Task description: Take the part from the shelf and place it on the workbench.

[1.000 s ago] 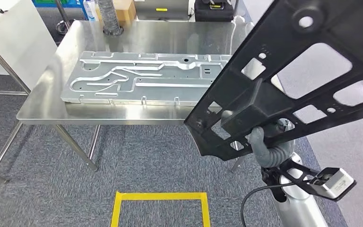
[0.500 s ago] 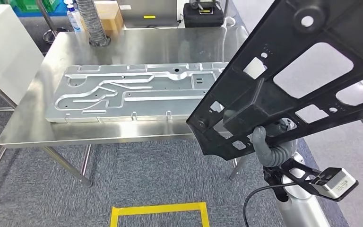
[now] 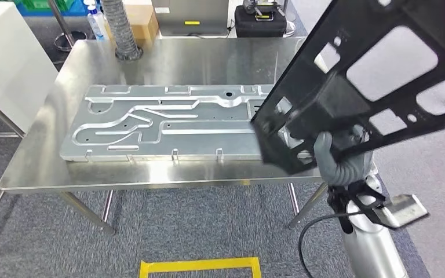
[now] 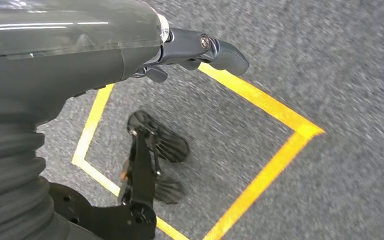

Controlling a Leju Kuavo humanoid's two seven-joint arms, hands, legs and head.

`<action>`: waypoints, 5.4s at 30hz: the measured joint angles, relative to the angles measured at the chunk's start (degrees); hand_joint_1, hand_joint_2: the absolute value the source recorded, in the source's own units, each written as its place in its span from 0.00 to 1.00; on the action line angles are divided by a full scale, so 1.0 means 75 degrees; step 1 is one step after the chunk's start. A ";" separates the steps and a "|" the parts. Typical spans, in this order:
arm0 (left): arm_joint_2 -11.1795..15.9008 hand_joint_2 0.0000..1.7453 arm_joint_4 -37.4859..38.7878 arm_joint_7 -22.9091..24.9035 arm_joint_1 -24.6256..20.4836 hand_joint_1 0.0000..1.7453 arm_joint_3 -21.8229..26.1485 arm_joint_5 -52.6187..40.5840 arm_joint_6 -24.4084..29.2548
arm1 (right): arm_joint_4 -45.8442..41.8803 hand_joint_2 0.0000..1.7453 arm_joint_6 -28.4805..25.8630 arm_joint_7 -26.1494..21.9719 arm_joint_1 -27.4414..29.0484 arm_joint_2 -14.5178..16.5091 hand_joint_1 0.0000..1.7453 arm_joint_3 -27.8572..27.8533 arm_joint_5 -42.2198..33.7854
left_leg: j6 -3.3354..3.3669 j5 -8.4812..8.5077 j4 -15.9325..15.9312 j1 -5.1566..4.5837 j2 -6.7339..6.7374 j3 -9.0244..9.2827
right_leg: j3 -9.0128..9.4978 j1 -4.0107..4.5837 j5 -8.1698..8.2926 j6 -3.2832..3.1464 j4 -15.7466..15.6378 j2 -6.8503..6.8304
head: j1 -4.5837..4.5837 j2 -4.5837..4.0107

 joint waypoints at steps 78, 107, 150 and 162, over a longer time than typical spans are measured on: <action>-0.0103 0.00 0.0003 -0.0836 -0.0166 0.00 -0.0535 -0.0305 0.0345 | 0.3696 0.00 -0.4960 0.0294 -0.2231 0.0381 0.00 0.1770 0.4380 | -0.0217 0.0463 0.0113 0.0114 -0.0081 -0.0604 | 0.0637 0.0040 -0.0266 0.0016 -0.0308 -0.0084 | 0.0004 0.0000; -0.0109 0.00 0.0002 -0.1047 0.0137 0.00 0.0067 0.0270 0.0004 | 0.2305 0.00 -0.4851 -0.0325 0.3069 0.2151 0.00 -0.5598 0.3418 | -0.0226 -0.0241 0.0083 0.0117 0.0061 0.0136 | 0.0302 0.0039 0.0103 -0.0034 -0.0299 0.0016 | 0.0004 0.0000; -0.0273 0.00 0.0001 -0.0176 0.0401 0.00 0.0057 -0.0208 -0.0516 | 1.1702 0.00 -0.1508 0.5596 0.2083 0.3278 0.00 -0.8692 0.6322 | 0.0058 0.0458 -0.0156 0.0104 0.0195 -0.0407 | 0.0372 -0.0002 -0.1072 0.0279 0.1442 0.0021 | 0.0002 0.0000; -0.0302 0.00 0.0041 0.0015 0.0499 0.00 0.0041 -0.0278 -0.1172 | 1.1888 0.00 -0.0590 0.6183 0.2058 0.2991 0.00 -0.8676 0.6407 | -0.0311 -0.0635 0.1576 0.0131 0.0132 -0.1137 | 0.1300 0.0071 -0.0393 -0.0207 -0.0864 -0.0040 | 0.0001 0.0000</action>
